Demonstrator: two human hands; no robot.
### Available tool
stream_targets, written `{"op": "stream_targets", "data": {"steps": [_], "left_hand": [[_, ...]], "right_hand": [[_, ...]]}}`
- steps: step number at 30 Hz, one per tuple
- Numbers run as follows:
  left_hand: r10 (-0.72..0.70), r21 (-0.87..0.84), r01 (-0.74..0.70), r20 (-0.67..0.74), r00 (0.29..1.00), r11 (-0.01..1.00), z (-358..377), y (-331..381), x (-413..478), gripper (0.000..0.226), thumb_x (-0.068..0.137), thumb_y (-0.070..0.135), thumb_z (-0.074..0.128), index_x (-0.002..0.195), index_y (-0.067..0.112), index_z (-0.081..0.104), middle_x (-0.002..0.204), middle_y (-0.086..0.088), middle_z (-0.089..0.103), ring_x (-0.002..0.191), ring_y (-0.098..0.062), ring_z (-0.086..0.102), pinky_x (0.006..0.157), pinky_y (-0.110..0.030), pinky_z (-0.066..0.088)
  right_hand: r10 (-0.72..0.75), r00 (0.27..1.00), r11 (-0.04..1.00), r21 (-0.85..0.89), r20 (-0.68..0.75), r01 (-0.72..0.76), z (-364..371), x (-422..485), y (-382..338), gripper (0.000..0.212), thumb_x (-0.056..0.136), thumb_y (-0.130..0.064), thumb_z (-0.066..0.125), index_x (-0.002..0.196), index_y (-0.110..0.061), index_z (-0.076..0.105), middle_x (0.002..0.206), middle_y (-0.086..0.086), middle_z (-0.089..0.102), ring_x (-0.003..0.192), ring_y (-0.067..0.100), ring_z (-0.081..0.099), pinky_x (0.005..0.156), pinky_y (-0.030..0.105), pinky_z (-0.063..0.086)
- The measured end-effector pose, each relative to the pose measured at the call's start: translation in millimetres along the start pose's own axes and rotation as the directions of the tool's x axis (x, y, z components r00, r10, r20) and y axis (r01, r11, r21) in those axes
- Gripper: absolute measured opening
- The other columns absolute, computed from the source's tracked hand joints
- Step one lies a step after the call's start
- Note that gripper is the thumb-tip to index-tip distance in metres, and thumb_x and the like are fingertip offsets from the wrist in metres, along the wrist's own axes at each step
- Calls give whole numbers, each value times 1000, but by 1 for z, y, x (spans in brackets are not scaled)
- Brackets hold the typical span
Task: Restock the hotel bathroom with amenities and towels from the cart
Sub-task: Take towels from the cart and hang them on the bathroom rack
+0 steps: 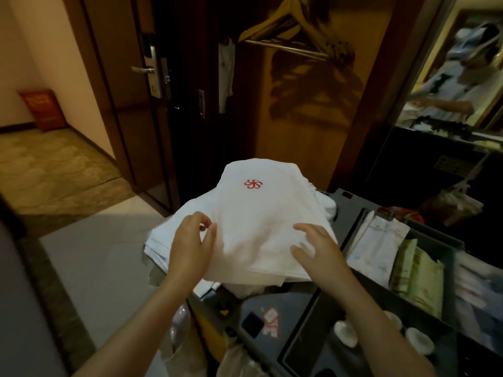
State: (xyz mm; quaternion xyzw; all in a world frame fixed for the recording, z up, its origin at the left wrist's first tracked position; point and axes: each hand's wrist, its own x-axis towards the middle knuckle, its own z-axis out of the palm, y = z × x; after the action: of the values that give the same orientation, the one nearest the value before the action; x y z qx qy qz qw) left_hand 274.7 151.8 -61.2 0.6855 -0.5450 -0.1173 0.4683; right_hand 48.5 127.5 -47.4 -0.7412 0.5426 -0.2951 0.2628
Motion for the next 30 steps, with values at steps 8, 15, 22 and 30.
{"op": "stream_targets", "data": {"steps": [8, 15, 22, 30], "left_hand": [[111, -371, -12, 245, 963, 928, 18, 83, 24, 18, 97, 17, 43, 81, 16, 51, 76, 5, 50, 71, -7, 49, 64, -15, 40], [274, -428, -66, 446, 852, 901, 62, 142, 45, 24, 96, 15, 47, 72, 19, 48, 72, 7, 49, 65, 0, 45, 58, -6, 37], [70, -318, 98, 477, 876, 943, 110, 119, 38, 15, 95, 19, 48, 83, 16, 56, 81, 5, 57, 77, -11, 54, 60, -9, 43], [-16, 549, -265, 453, 891, 793, 125, 96, 45, 27, 93, 32, 45, 105, 9, 46, 105, -10, 57, 90, -29, 55, 69, -33, 38]], "right_hand": [[-94, 980, 972, 231, 176, 52, 11, 12, -49, 94, 85, -32, 65, 142, -46, -8, 126, -16, 38, 112, 5, 46, 96, 26, 42], [116, 976, 849, 528, -186, 0, -37, 38, -1, 45, 93, -13, 55, 136, -24, 47, 130, 3, 55, 111, 16, 58, 94, 38, 51], [446, 895, 367, 916, -22, -161, -75, 27, 54, 20, 94, -4, 50, 107, -16, 59, 91, 5, 68, 78, 18, 65, 60, 27, 58], [622, 771, 104, 990, -137, 92, -100, 21, 111, 40, 93, 5, 40, 128, -14, 43, 128, 17, 47, 102, 23, 57, 97, 35, 47]]}}
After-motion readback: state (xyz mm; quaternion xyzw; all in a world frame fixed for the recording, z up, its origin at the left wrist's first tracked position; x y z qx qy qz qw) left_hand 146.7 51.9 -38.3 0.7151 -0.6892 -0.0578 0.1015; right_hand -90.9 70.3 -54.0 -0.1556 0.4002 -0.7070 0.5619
